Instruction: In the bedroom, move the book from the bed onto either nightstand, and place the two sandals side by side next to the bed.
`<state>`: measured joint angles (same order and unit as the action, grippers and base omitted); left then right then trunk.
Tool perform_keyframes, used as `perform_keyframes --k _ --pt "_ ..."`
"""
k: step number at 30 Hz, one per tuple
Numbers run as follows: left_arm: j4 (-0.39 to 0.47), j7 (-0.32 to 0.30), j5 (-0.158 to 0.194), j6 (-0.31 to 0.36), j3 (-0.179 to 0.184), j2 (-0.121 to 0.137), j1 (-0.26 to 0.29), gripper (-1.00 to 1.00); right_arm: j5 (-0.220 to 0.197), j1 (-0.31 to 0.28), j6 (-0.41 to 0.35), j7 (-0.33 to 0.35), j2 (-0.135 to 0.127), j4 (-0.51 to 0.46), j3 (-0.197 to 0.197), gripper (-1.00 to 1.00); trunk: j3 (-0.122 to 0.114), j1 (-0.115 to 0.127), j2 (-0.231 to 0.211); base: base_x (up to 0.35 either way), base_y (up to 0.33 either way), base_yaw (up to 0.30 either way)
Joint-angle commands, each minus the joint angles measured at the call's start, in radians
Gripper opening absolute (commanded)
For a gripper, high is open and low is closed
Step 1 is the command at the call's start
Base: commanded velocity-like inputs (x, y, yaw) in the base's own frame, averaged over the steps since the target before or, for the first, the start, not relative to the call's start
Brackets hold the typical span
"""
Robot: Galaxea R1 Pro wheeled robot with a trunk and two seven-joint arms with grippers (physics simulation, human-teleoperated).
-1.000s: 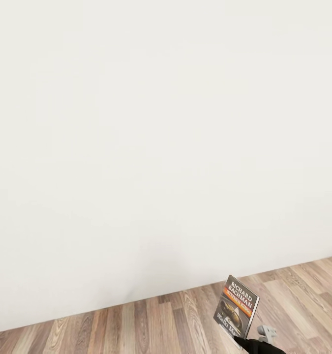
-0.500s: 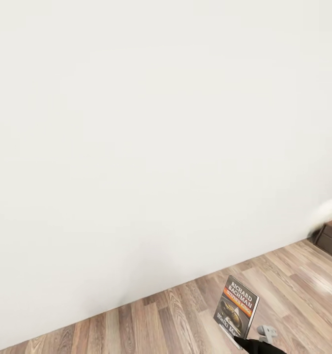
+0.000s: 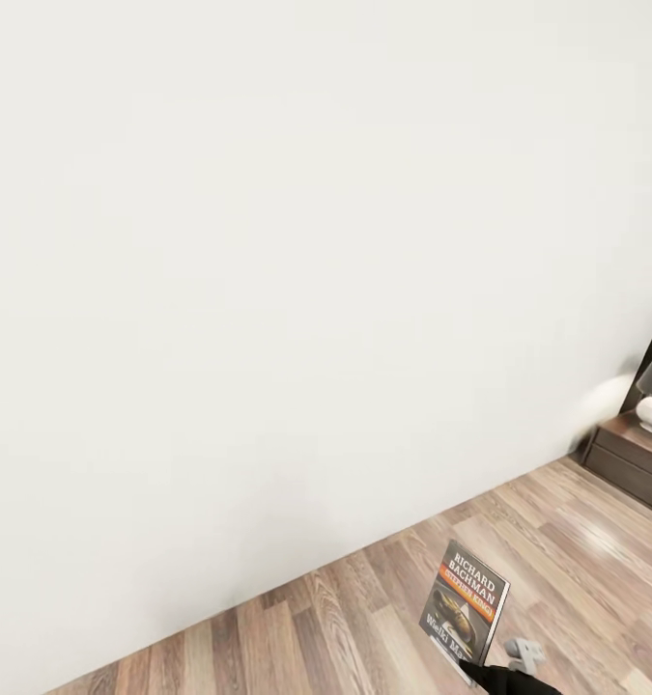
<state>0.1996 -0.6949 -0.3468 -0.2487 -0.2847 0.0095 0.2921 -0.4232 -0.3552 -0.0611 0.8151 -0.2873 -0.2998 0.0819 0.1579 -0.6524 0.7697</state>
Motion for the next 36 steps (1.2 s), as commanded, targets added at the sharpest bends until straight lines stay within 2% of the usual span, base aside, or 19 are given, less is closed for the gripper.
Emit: perform_keyframes --k 1,21,36 --pt "0.000 -0.003 -0.011 -0.005 -0.008 0.000 0.001 1.00 -0.011 -0.001 -0.007 0.001 -0.001 -0.001 0.007 -1.00 0.002 -0.001 0.001 0.282 0.000 -0.009" --pt "0.000 -0.003 -0.011 -0.005 -0.008 0.000 0.001 1.00 -0.011 -0.001 -0.007 0.002 -0.001 -0.001 0.007 -1.00 0.002 -0.001 0.001 0.314 0.000 -0.009" --pt "0.000 -0.003 -0.011 -0.006 -0.008 0.000 0.001 1.00 -0.011 -0.001 -0.008 0.001 -0.001 -0.001 0.007 -1.00 0.002 -0.001 0.001 0.035 0.000 -0.260"
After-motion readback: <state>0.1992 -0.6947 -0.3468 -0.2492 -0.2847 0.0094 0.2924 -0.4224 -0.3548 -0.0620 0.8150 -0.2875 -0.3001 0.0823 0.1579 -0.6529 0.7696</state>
